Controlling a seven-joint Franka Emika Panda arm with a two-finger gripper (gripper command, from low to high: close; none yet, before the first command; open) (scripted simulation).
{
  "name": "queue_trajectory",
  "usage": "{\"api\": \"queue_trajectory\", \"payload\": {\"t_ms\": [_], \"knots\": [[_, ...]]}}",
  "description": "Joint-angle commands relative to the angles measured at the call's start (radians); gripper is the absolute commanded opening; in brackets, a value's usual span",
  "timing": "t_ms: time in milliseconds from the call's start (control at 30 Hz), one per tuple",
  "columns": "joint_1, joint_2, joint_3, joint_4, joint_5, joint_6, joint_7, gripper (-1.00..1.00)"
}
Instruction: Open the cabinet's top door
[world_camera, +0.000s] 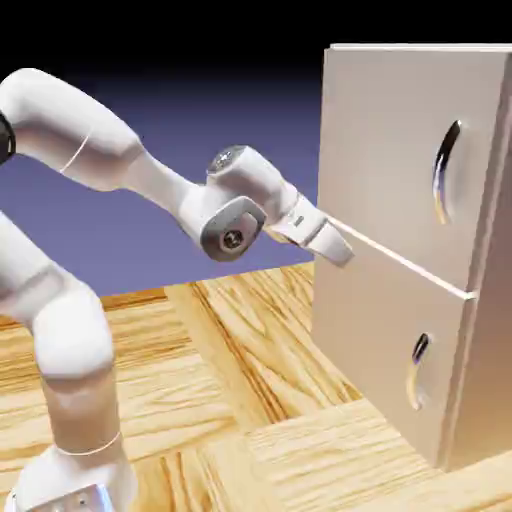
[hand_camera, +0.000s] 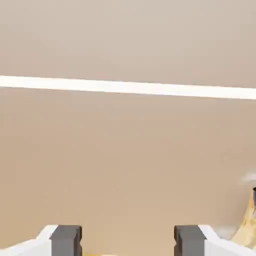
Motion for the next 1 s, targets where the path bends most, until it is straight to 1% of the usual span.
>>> {"api": "queue_trajectory", "payload": {"t_ms": [0,967], "knots": [[0.014,-0.005,-0.016,0.009,-0.044,0.000,0.033,0.00],[0.407,-0.149,-0.478,0.280,-1.305,0.003,0.986,0.00]]}}
